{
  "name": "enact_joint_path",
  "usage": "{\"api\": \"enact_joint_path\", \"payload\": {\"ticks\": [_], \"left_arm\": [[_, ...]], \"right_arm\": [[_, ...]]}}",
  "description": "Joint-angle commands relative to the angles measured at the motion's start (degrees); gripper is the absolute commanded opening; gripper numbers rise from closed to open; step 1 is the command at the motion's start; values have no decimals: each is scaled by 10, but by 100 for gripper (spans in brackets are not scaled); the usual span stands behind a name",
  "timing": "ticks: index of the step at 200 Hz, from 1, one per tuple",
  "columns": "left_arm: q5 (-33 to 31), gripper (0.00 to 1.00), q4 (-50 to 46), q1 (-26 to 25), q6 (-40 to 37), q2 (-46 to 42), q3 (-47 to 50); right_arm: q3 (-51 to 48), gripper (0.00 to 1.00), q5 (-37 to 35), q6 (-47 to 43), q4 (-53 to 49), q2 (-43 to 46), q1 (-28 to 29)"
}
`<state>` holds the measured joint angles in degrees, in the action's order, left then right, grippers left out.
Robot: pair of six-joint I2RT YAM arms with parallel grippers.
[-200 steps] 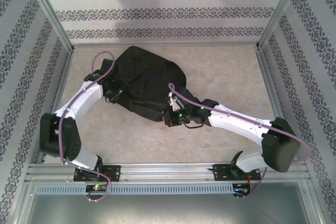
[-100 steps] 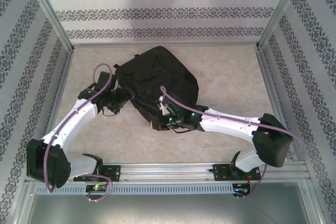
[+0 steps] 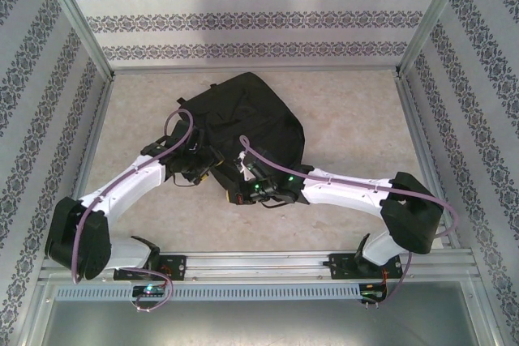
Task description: Pack the student bag
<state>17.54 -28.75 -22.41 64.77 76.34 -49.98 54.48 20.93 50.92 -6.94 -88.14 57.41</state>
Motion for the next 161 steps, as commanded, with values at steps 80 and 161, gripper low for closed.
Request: {"api": "enact_joint_path", "payload": {"ticks": [80, 161], "left_arm": [[-78, 5, 5, -14, -25, 6, -6], [-97, 0, -12, 15, -41, -3, 2]], "right_arm": [[-24, 0, -34, -20, -55, 47, -8], [-103, 0, -57, -54, -156, 187, -81]]}}
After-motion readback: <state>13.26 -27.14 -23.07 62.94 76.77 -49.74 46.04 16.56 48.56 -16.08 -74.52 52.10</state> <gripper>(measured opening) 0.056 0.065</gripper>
